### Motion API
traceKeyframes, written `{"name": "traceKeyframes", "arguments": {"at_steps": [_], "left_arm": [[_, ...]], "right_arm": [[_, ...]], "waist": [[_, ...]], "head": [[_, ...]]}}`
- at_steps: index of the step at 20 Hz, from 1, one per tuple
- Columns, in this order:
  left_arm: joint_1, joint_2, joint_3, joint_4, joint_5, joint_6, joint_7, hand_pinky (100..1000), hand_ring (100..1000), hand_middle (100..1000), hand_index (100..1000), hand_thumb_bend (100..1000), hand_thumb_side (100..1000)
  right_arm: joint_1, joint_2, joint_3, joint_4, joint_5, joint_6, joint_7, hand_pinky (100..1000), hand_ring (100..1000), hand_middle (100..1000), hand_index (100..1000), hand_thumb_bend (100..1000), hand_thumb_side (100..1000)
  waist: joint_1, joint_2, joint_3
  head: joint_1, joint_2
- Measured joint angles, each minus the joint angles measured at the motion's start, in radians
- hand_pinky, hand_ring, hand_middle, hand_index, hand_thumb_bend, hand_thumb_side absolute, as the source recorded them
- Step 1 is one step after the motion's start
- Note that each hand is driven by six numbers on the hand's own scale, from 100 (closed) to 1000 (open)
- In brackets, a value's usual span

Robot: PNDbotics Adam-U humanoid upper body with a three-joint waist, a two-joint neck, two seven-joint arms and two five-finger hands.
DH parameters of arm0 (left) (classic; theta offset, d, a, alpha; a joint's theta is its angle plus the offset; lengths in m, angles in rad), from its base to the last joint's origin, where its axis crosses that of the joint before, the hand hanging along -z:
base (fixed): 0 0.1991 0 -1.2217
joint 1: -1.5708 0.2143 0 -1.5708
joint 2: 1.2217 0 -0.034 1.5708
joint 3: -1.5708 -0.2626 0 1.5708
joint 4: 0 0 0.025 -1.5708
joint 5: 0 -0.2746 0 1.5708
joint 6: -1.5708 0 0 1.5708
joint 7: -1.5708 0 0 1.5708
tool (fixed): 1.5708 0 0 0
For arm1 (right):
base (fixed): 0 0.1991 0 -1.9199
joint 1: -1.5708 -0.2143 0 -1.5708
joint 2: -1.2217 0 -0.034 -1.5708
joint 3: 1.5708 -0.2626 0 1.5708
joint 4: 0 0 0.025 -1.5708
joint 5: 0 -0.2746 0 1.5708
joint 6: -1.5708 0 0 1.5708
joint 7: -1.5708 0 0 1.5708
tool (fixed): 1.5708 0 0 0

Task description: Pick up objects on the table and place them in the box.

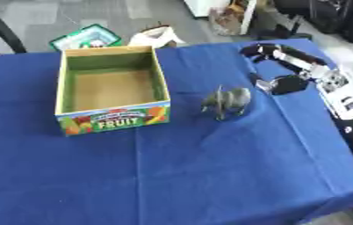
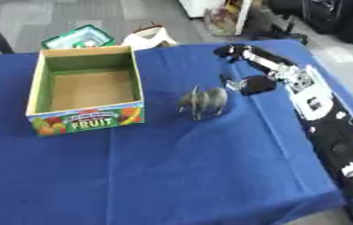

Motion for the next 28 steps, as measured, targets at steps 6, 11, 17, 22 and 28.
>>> {"name": "traceKeyframes", "arguments": {"at_steps": [6, 11, 17, 22, 28], "left_arm": [[0.0, 0.0, 0.0, 0.0, 0.0, 0.001, -0.001, 587, 523, 561, 616, 100, 816], [0.0, 0.0, 0.0, 0.0, -0.001, 0.001, -0.002, 586, 522, 561, 616, 100, 815], [0.0, 0.0, 0.0, 0.0, -0.001, 0.001, -0.002, 586, 523, 562, 616, 100, 817], [0.0, 0.0, 0.0, 0.001, -0.001, 0.001, -0.002, 586, 522, 562, 616, 100, 816], [0.0, 0.0, 0.0, 0.001, -0.001, 0.0, -0.003, 586, 523, 562, 616, 100, 817]], "right_arm": [[-0.017, 0.011, 0.037, 0.067, 0.133, -0.034, -0.013, 880, 942, 917, 972, 100, 477], [-0.019, 0.019, 0.052, 0.088, 0.18, -0.057, -0.015, 882, 942, 917, 972, 100, 502], [-0.019, 0.019, 0.065, 0.07, 0.181, -0.076, 0.009, 897, 948, 920, 976, 100, 490], [-0.019, 0.019, 0.081, 0.061, 0.209, -0.08, 0.025, 903, 951, 923, 977, 100, 547], [-0.024, 0.037, 0.1, 0.085, 0.278, -0.092, 0.016, 910, 927, 916, 972, 100, 546]], "waist": [[0.002, 0.0, 0.001], [0.003, 0.0, 0.001], [0.003, 0.002, -0.002], [0.003, 0.002, -0.001], [0.006, 0.002, 0.001]], "head": [[-0.002, 0.0], [-0.003, 0.0], [-0.005, 0.0], [-0.006, 0.0], [-0.01, 0.0]]}}
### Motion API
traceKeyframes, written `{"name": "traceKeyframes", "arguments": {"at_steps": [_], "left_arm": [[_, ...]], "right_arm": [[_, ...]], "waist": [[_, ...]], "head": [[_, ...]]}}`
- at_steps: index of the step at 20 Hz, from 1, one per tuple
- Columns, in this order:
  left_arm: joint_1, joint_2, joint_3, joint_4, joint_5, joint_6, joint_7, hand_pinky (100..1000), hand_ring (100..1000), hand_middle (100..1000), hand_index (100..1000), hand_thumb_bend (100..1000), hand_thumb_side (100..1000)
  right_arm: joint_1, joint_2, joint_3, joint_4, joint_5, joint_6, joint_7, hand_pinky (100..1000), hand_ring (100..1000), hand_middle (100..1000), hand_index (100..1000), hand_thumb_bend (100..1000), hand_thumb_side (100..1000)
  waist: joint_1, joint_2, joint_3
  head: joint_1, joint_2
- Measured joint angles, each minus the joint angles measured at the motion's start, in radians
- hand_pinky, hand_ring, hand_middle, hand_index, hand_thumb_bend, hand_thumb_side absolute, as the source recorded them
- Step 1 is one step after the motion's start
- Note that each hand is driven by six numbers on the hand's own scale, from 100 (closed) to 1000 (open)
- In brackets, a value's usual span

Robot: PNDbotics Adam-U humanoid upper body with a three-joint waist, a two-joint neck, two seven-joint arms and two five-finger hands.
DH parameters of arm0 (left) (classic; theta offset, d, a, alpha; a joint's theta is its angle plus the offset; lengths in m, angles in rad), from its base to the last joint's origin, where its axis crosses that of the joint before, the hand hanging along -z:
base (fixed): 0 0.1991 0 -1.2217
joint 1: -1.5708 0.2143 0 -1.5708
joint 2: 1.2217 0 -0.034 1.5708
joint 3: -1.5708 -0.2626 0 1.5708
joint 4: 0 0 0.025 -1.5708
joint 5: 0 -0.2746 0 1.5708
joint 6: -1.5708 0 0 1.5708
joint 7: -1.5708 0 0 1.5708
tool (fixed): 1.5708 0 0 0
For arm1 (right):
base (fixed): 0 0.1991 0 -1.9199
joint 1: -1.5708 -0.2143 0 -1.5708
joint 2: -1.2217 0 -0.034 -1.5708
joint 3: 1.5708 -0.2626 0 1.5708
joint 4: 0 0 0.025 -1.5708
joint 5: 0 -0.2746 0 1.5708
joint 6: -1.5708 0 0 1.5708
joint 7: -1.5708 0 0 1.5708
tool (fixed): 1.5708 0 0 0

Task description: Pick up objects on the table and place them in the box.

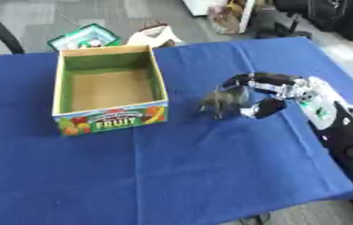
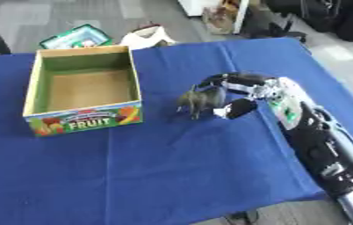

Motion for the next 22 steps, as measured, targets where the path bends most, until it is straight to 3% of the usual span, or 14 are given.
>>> {"name": "traceKeyframes", "arguments": {"at_steps": [5, 7, 8, 11, 16, 22], "left_arm": [[0.0, 0.0, 0.0, 0.0, 0.0, -0.001, -0.001, 586, 522, 563, 616, 100, 816], [0.0, 0.0, 0.0, 0.0, 0.0, -0.001, -0.001, 587, 523, 563, 617, 100, 816], [0.0, 0.0, 0.0, 0.0, 0.0, -0.001, -0.001, 587, 522, 563, 617, 100, 817], [0.0, 0.0, 0.0, 0.0, 0.0, -0.002, -0.002, 587, 523, 563, 617, 100, 817], [0.0, 0.0, 0.0, 0.0, 0.0, -0.002, -0.002, 587, 523, 563, 617, 100, 817], [0.0, 0.0, 0.0, 0.0, 0.0, -0.001, -0.002, 588, 523, 564, 617, 100, 815]], "right_arm": [[-0.019, 0.015, 0.01, 0.028, 0.084, -0.021, -0.028, 874, 865, 863, 943, 100, 464], [-0.024, 0.023, 0.012, 0.042, 0.115, -0.028, -0.045, 833, 811, 819, 919, 100, 381], [-0.026, 0.026, 0.012, 0.048, 0.128, -0.031, -0.055, 812, 779, 786, 898, 100, 287], [-0.036, 0.031, 0.012, 0.062, 0.164, -0.037, -0.085, 768, 710, 714, 852, 100, 281], [-0.043, 0.039, 0.012, 0.081, 0.202, -0.04, -0.145, 662, 487, 477, 669, 100, 255], [-0.065, 0.042, 0.004, 0.084, 0.198, -0.034, -0.19, 604, 391, 359, 543, 100, 222]], "waist": [[0.002, 0.0, 0.001], [0.004, 0.0, 0.004], [0.004, 0.0, 0.005], [0.003, 0.0, 0.005], [0.003, 0.0, 0.005], [0.003, 0.0, 0.005]], "head": [[-0.001, 0.0], [-0.001, 0.0], [-0.001, 0.0], [-0.001, 0.0], [-0.002, 0.0], [-0.001, 0.0]]}}
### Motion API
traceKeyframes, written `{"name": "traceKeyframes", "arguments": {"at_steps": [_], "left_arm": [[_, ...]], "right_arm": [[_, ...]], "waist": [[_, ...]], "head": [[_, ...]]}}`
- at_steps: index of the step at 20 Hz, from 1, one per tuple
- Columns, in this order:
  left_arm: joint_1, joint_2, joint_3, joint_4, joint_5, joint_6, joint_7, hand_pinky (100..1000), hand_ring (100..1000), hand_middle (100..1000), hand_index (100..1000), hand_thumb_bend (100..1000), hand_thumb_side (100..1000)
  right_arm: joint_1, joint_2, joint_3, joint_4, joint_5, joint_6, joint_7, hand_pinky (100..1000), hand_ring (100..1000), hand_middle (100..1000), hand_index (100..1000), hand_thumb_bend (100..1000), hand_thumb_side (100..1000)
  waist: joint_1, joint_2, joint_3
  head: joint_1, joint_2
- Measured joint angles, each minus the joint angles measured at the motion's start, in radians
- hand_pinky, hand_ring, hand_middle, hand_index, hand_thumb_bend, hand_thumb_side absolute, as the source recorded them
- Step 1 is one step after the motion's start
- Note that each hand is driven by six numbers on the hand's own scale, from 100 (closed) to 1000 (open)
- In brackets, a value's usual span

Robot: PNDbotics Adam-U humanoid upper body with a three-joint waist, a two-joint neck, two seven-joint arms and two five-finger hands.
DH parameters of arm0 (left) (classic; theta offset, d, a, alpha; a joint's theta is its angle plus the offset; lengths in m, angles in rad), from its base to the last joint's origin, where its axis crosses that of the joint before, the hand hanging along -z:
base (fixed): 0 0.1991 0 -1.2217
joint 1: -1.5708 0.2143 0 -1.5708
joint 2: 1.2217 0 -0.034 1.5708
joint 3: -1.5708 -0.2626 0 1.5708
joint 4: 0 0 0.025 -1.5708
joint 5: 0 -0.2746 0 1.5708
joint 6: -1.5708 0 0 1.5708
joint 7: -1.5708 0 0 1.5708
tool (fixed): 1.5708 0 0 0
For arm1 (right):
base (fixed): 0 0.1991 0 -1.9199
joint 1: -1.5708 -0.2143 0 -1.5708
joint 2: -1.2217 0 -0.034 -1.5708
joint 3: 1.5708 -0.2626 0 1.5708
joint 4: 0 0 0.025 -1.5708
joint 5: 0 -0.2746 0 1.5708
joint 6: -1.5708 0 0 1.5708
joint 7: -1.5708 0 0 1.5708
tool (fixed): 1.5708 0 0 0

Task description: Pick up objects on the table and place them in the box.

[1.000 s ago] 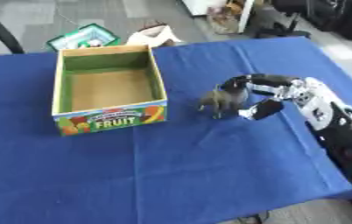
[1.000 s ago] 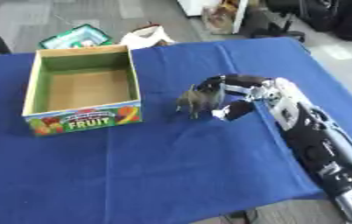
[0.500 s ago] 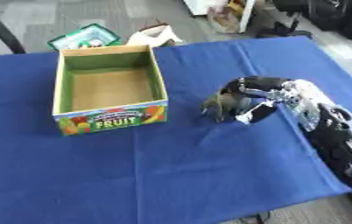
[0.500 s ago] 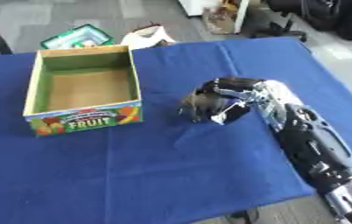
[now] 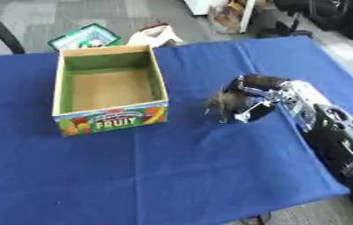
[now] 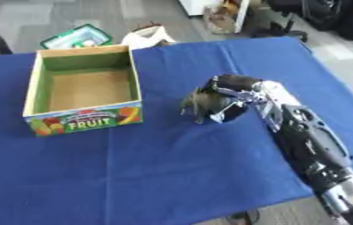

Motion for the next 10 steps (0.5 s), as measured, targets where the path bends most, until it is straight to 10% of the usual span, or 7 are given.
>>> {"name": "traceKeyframes", "arguments": {"at_steps": [10], "left_arm": [[0.0, 0.0, 0.0, 0.0, 0.001, 0.0, 0.0, 588, 523, 564, 617, 100, 810]], "right_arm": [[-0.147, 0.008, 0.004, -0.075, -0.12, -0.01, 0.052, 601, 388, 356, 539, 100, 199]], "waist": [[-0.002, -0.01, 0.005]], "head": [[0.001, 0.0]]}}
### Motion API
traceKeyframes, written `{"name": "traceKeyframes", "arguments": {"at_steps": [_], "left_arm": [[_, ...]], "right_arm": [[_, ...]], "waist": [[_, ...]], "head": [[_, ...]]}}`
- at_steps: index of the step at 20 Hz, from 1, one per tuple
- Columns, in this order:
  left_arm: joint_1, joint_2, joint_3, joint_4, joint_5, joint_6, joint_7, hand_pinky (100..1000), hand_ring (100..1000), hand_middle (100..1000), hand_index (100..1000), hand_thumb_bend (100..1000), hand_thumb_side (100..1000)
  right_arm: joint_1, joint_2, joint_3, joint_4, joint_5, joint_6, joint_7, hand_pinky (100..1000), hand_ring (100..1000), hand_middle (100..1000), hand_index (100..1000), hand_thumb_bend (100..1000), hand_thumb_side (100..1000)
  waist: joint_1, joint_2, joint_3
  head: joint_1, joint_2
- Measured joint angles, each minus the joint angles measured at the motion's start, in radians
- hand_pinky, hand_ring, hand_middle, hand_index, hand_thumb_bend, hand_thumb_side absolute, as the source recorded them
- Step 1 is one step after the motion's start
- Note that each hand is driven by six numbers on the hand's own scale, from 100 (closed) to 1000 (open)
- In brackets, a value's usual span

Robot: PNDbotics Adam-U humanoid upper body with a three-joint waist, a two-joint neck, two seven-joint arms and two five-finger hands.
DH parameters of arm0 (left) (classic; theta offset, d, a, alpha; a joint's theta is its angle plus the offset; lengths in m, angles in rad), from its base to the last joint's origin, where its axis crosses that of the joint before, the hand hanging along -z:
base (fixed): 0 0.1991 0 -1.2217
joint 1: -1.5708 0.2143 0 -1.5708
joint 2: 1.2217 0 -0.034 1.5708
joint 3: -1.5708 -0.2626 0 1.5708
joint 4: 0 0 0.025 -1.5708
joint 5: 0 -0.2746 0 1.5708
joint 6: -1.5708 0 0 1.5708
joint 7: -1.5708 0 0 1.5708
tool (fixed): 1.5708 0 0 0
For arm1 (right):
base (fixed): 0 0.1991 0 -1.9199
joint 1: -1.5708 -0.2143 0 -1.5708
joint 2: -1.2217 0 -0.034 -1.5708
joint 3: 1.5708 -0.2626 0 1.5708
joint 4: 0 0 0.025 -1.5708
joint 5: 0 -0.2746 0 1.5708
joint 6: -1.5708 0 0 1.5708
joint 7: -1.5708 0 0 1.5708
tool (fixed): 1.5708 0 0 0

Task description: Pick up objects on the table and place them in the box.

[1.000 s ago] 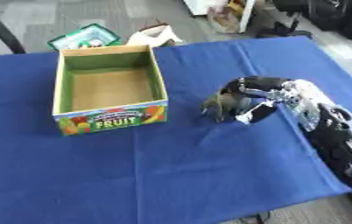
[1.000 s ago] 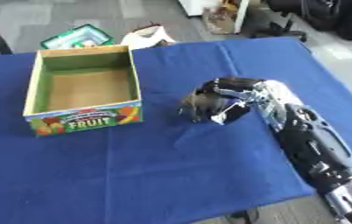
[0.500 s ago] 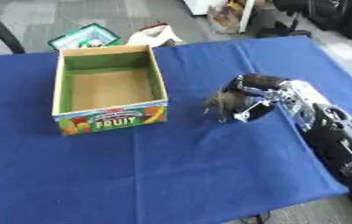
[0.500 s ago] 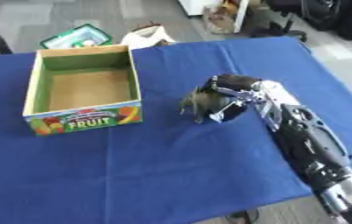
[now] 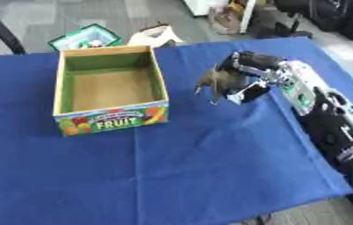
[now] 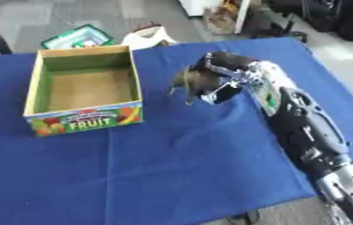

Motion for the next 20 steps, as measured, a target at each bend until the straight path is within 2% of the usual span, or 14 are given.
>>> {"name": "traceKeyframes", "arguments": {"at_steps": [2, 5, 7, 10, 14, 20], "left_arm": [[0.001, 0.0, 0.0, 0.0, 0.0, 0.0, 0.0, 588, 523, 564, 617, 100, 810], [0.001, 0.0, -0.001, 0.0, 0.001, 0.0, -0.001, 587, 523, 565, 617, 100, 807], [0.001, 0.0, -0.007, 0.0, 0.003, 0.001, -0.005, 587, 522, 565, 617, 100, 805], [0.0, 0.0, -0.013, 0.0, 0.009, 0.0, -0.011, 588, 522, 565, 617, 100, 805], [-0.006, 0.0, -0.017, 0.0, 0.01, -0.001, -0.017, 587, 522, 565, 617, 100, 805], [-0.019, 0.0, -0.021, -0.001, 0.014, -0.003, -0.021, 587, 522, 565, 616, 100, 802]], "right_arm": [[-0.04, 0.018, 0.008, 0.0, -0.01, -0.003, 0.016, 601, 388, 356, 539, 100, 199], [-0.054, 0.031, 0.015, 0.0, -0.017, -0.006, 0.03, 601, 392, 359, 544, 100, 200], [-0.084, 0.049, 0.029, 0.009, -0.021, -0.013, 0.045, 600, 394, 360, 546, 100, 200], [-0.159, 0.114, 0.046, 0.051, -0.021, -0.015, 0.076, 585, 387, 353, 541, 100, 179], [-0.249, 0.208, 0.042, 0.146, -0.005, 0.008, 0.115, 590, 400, 362, 551, 100, 187], [-0.312, 0.324, 0.015, 0.28, 0.082, 0.049, 0.134, 600, 421, 381, 574, 100, 202]], "waist": [[0.001, -0.002, 0.003], [0.003, -0.003, 0.006], [0.009, -0.006, 0.036], [0.006, -0.007, 0.055], [0.009, 0.003, 0.082], [0.01, 0.014, 0.13]], "head": [[0.0, 0.0], [-0.002, 0.001], [-0.013, 0.003], [-0.024, 0.003], [-0.03, 0.002], [-0.044, -0.002]]}}
